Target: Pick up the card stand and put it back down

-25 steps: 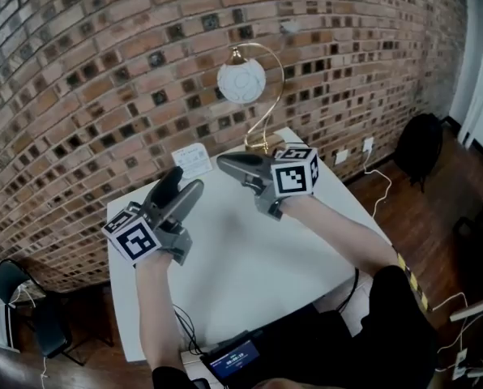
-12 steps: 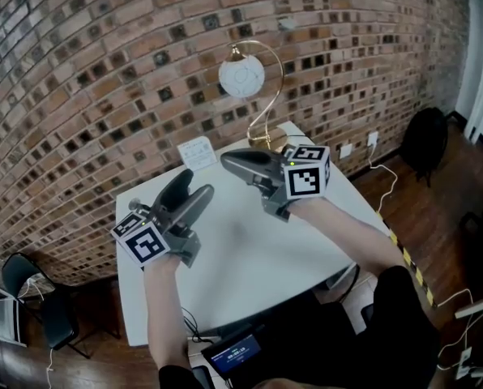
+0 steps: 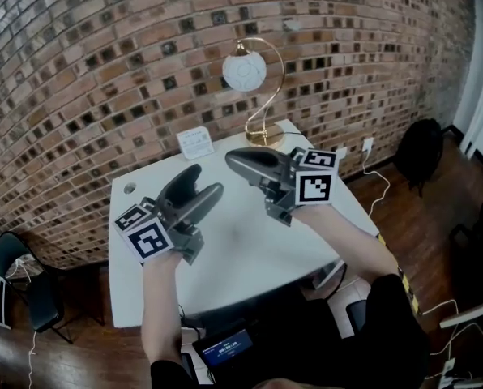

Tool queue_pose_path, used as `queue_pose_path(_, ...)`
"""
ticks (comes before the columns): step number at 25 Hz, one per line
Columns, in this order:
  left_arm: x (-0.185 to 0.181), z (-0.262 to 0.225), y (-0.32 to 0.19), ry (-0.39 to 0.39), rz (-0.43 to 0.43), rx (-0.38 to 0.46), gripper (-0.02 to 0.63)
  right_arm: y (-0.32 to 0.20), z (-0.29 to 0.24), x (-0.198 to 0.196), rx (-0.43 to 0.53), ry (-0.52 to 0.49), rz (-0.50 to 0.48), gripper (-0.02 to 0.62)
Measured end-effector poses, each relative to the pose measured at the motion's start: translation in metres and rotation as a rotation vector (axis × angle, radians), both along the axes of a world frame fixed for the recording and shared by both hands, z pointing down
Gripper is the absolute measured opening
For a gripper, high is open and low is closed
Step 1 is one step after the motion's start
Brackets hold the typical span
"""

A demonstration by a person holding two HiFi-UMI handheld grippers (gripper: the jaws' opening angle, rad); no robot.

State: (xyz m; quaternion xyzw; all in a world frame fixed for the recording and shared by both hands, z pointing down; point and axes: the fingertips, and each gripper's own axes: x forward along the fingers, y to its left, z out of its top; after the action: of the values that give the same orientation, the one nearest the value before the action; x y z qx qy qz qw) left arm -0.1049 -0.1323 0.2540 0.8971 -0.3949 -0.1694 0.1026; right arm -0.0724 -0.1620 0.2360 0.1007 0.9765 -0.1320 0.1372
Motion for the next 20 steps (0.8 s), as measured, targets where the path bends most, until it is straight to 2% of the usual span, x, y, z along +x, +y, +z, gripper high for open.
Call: queue_pose_path(20, 0.030, -0.006, 0.047, -0.027, 0.004, 0.049, 0.397, 0.064, -0.009, 0.026, 0.068, -0.041, -0.064, 0.011)
